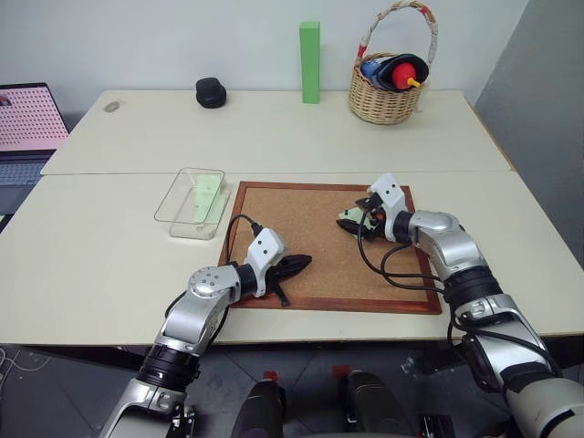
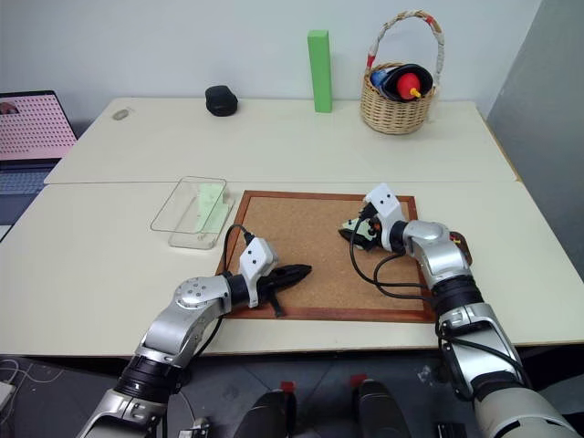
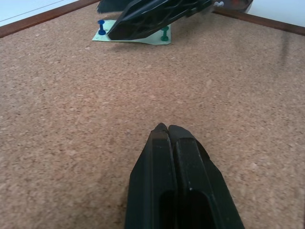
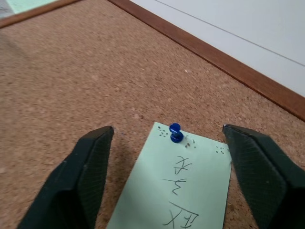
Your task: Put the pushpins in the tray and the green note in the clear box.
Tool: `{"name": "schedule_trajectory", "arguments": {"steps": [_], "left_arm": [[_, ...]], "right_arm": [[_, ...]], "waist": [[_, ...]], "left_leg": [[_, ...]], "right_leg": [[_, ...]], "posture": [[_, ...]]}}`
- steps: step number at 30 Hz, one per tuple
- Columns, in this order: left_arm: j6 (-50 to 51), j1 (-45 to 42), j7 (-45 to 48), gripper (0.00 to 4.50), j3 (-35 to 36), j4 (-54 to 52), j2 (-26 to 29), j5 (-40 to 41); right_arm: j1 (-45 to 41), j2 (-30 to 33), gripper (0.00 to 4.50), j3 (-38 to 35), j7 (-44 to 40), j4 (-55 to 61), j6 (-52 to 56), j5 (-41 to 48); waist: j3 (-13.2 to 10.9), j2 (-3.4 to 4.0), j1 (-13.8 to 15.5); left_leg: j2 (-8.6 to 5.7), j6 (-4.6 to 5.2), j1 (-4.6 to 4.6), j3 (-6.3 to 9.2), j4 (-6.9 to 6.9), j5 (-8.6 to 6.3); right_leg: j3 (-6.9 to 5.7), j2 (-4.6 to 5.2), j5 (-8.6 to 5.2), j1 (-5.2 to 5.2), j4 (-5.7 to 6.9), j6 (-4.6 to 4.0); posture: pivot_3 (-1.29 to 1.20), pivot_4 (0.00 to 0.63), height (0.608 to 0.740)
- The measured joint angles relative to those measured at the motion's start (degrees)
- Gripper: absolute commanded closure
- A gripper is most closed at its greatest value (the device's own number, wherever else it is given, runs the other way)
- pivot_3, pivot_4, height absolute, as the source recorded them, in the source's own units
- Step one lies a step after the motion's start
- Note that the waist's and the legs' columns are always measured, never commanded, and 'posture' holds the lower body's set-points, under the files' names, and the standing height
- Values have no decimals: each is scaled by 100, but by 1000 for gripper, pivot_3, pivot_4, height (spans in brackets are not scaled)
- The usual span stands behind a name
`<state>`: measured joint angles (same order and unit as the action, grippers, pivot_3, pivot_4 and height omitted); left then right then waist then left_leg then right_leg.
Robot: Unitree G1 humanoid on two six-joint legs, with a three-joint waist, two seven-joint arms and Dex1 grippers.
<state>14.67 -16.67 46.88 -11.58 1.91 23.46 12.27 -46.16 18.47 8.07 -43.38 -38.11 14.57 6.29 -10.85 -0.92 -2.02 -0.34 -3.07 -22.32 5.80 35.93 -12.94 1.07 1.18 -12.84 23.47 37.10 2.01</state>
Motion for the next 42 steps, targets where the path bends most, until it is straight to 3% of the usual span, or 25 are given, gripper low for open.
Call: {"name": "schedule_trajectory", "arguments": {"steps": [15,26,42], "left_arm": [[121,63,-4,4500,4,-135,4,-10],[124,88,-19,4500,5,-153,4,-86],[146,102,-130,4500,-23,-164,-98,-127]], "right_arm": [[-276,-154,4477,-58,1,-540,-332,-56],[-251,-135,4477,-67,-78,-337,-258,-57],[36,125,4477,-299,-168,1321,503,232]], "waist": [[0,1,1],[0,1,-1],[3,5,14]], "left_leg": [[0,0,-1,0,0,0],[0,0,0,1,-1,0],[-2,0,4,1,0,0]], "right_leg": [[0,0,0,0,0,0],[0,0,0,0,0,0],[1,2,0,-4,-1,1]], "posture": [[0,150,740],[0,150,740],[0,150,740]]}}
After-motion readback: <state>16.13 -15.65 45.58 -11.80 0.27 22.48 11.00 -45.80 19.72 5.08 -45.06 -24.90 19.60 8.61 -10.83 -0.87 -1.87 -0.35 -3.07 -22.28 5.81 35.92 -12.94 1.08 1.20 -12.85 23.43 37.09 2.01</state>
